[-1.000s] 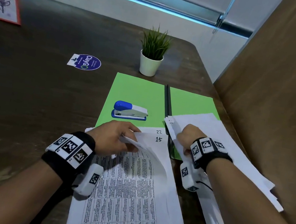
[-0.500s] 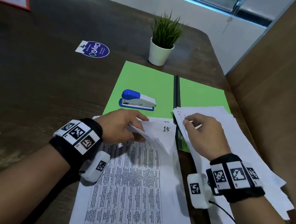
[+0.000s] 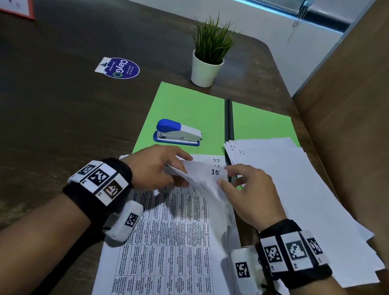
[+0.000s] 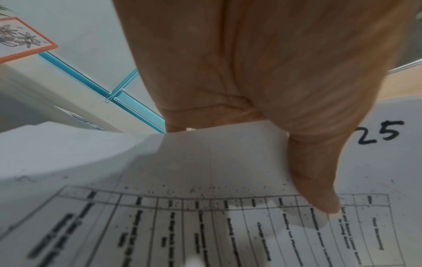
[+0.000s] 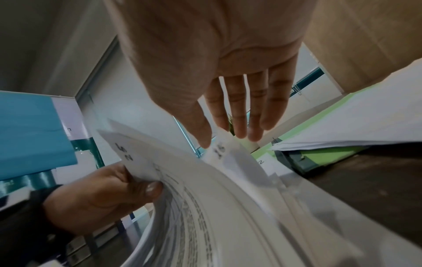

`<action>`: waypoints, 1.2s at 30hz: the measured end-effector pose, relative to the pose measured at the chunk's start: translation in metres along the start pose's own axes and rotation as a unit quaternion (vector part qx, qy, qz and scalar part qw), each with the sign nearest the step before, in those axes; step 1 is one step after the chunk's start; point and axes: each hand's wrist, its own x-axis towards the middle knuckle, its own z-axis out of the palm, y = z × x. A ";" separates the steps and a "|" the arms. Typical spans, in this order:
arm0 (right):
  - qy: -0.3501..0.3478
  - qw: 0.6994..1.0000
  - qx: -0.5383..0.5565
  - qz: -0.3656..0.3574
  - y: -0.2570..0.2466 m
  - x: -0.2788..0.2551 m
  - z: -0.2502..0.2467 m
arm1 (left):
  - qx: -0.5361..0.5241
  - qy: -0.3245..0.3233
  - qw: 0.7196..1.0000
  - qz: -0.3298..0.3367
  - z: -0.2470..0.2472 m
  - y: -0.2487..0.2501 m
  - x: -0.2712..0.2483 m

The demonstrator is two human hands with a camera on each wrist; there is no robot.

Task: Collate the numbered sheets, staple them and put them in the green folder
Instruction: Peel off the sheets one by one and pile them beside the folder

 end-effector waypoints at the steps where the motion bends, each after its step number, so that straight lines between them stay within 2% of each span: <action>1: 0.005 1.000 0.003 -0.004 0.000 0.000 0.001 | 0.000 -0.001 1.000 0.001 0.000 0.001 0.000; 3: 0.009 1.000 -0.006 -0.013 0.001 0.001 0.003 | -0.002 -0.002 1.000 0.003 0.000 0.001 -0.001; 7: -0.082 0.995 -0.040 -0.028 0.005 0.002 0.009 | -0.010 0.000 1.000 -0.001 0.000 0.000 0.000; 8: -0.084 0.995 -0.034 -0.049 0.004 0.000 0.010 | -0.012 0.006 1.000 -0.004 0.000 0.000 0.000; 9: -0.063 0.995 -0.016 -0.075 0.003 -0.002 0.010 | -0.017 0.016 1.000 -0.006 0.001 0.000 0.000; 12: 0.060 0.987 0.066 -0.136 -0.003 -0.011 0.010 | -0.050 0.047 0.998 0.001 0.001 -0.003 0.001; 14: 0.088 0.984 0.103 -0.119 -0.004 -0.014 0.010 | -0.044 0.046 0.998 0.005 0.001 -0.004 0.002; 15: 0.067 0.988 0.103 -0.094 -0.001 -0.013 0.010 | -0.034 0.040 0.999 0.008 0.001 -0.005 0.002; 17: -0.024 0.996 0.074 -0.042 0.008 -0.014 0.010 | -0.005 0.033 0.999 0.012 0.001 -0.007 0.003; 18: -0.042 0.997 0.064 -0.034 0.010 -0.015 0.010 | 0.001 0.030 0.999 0.012 0.001 -0.007 0.002; 22: 0.057 0.991 0.121 -0.022 0.019 -0.017 0.007 | -0.006 0.028 1.000 0.012 0.001 -0.010 0.004; 25: -0.051 0.991 0.127 0.014 0.023 -0.022 0.008 | 0.007 0.023 1.000 0.012 0.002 -0.010 0.003; 26: -0.058 0.992 0.115 0.017 0.022 -0.023 0.008 | 0.010 0.022 1.000 0.012 0.001 -0.010 0.003; 29: 0.028 0.989 0.146 0.023 0.031 -0.022 -0.002 | 0.005 0.022 1.000 0.004 0.000 -0.007 0.002; 30: 0.005 0.989 0.146 0.026 0.032 -0.020 -0.008 | 0.000 0.025 1.000 0.000 0.000 -0.006 0.002; 32: -0.135 0.987 0.070 0.044 0.033 -0.022 -0.019 | -0.005 0.026 1.000 -0.001 0.000 -0.006 0.002; 33: -0.171 0.983 0.024 0.054 0.036 -0.023 -0.022 | -0.003 0.026 1.000 0.002 0.001 -0.007 0.003; 34: -0.154 0.986 -0.006 0.056 0.036 -0.021 -0.028 | -0.001 0.026 1.000 0.005 0.001 -0.009 0.003; 36: 0.011 0.998 0.003 0.054 0.037 -0.009 -0.047 | 0.002 0.028 1.000 0.009 0.001 -0.011 0.003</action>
